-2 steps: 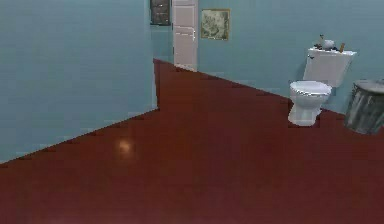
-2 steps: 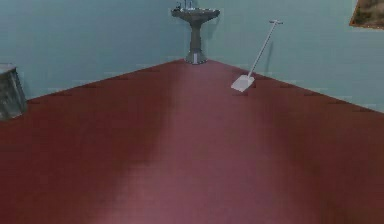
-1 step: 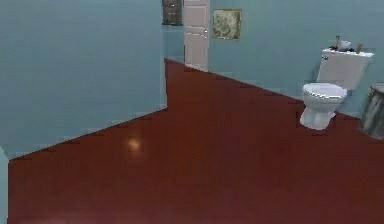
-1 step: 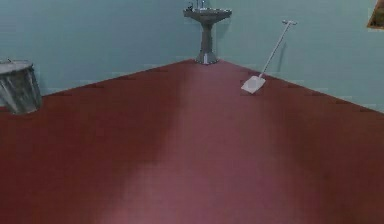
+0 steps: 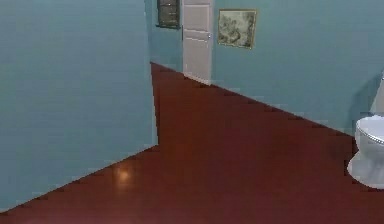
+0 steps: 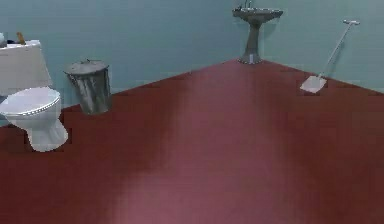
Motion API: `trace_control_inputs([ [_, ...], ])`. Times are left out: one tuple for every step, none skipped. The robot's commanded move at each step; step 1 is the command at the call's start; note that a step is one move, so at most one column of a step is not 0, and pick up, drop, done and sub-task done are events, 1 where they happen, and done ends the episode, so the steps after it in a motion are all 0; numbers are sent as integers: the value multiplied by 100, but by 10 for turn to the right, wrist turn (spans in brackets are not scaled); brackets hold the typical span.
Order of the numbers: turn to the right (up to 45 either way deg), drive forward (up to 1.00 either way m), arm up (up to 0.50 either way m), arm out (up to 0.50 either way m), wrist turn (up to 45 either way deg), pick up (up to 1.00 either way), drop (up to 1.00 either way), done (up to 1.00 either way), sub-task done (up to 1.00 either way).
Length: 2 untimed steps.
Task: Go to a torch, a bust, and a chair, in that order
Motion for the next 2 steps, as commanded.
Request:
trace_control_inputs([
  [0,100,0,0,0,0,0,0,0],
  [0,75,0,0,0,0,0,0,0],
])
